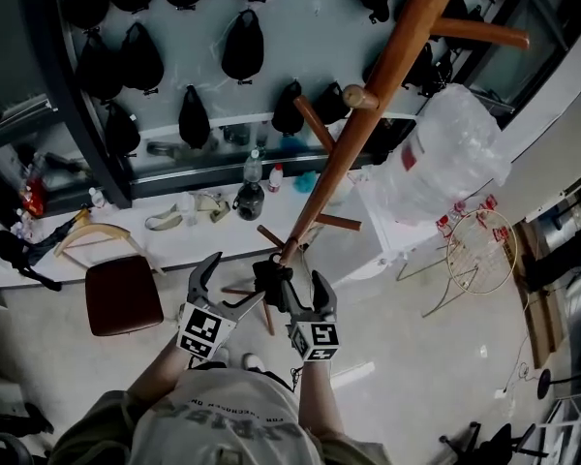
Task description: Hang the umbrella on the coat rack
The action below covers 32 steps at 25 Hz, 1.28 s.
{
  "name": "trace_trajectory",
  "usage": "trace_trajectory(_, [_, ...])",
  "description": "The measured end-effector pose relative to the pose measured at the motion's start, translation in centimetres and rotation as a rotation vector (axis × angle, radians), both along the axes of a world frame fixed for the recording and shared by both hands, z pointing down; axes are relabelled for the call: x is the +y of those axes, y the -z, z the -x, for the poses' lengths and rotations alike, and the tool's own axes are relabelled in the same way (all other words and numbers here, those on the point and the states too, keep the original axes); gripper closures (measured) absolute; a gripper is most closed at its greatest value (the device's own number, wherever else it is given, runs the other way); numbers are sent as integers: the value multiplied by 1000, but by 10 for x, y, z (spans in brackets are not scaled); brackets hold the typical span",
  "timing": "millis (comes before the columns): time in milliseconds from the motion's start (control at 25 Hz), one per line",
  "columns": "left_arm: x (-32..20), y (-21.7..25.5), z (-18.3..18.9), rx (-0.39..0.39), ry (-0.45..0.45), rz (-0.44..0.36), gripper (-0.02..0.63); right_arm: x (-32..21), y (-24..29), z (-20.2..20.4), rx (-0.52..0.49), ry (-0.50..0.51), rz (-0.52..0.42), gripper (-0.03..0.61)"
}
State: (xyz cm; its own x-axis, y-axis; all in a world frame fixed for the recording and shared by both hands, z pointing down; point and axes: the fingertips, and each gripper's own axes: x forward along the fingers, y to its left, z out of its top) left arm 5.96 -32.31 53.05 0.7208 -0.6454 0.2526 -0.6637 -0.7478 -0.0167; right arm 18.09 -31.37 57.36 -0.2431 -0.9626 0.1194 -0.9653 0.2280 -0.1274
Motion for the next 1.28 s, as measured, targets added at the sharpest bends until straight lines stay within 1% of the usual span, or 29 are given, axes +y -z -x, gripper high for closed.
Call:
trace_trajectory(120, [4, 15, -5, 18, -5, -23, 137, 16, 38, -6, -14, -2, -80, 291])
trace_trajectory(280, [11, 41, -9, 67, -5, -62, 137, 36, 88, -17, -34, -23, -203, 291])
trace_trajectory(400, [15, 59, -11, 99, -1, -92, 137, 49, 128, -18, -57, -29, -305, 293])
trace_trajectory(440, [16, 64, -11, 110, 2, -100, 138, 53, 138, -18, -62, -35, -325, 293])
trace_trajectory(560, [20, 74, -11, 130, 9, -119, 140, 63, 148, -19, -51, -54, -314, 295])
trace_trajectory(640, [21, 75, -9, 132, 19, -130, 152, 67, 152, -16, -71, -43, -310, 307])
trace_trajectory(680, [21, 76, -7, 132, 28, -136, 172, 69, 154, -14, -79, -38, -313, 310])
trace_trajectory(720, [21, 77, -6, 133, 42, -146, 208, 71, 155, -13, -78, -37, -316, 323])
trace_trajectory(760, [21, 80, -3, 136, 57, -160, 262, 72, 157, -13, -71, -39, -320, 348])
trace_trajectory(800, [21, 84, -1, 140, 73, -177, 312, 73, 158, -13, -62, -43, -323, 348])
trace_trajectory(880, [22, 94, 2, 158, 95, -218, 366, 76, 162, -13, -43, -59, -333, 354])
trace_trajectory(920, [22, 99, 3, 172, 102, -240, 391, 77, 164, -14, -30, -69, -340, 417])
trace_trajectory(960, [23, 104, 4, 185, 109, -257, 424, 78, 167, -14, -16, -76, -346, 433])
trace_trajectory(1000, [24, 108, 6, 196, 118, -269, 457, 78, 169, -14, -4, -80, -351, 433])
trace_trajectory(1080, [25, 113, 9, 215, 143, -280, 504, 79, 174, -13, 15, -86, -360, 436])
trace_trajectory(1120, [26, 115, 11, 223, 155, -285, 527, 80, 176, -13, 23, -90, -364, 487])
trace_trajectory(1160, [26, 117, 13, 228, 165, -290, 549, 80, 178, -12, 29, -92, -368, 497])
trace_trajectory(1280, [29, 124, 16, 238, 179, -303, 586, 80, 181, -8, 43, -85, -368, 499])
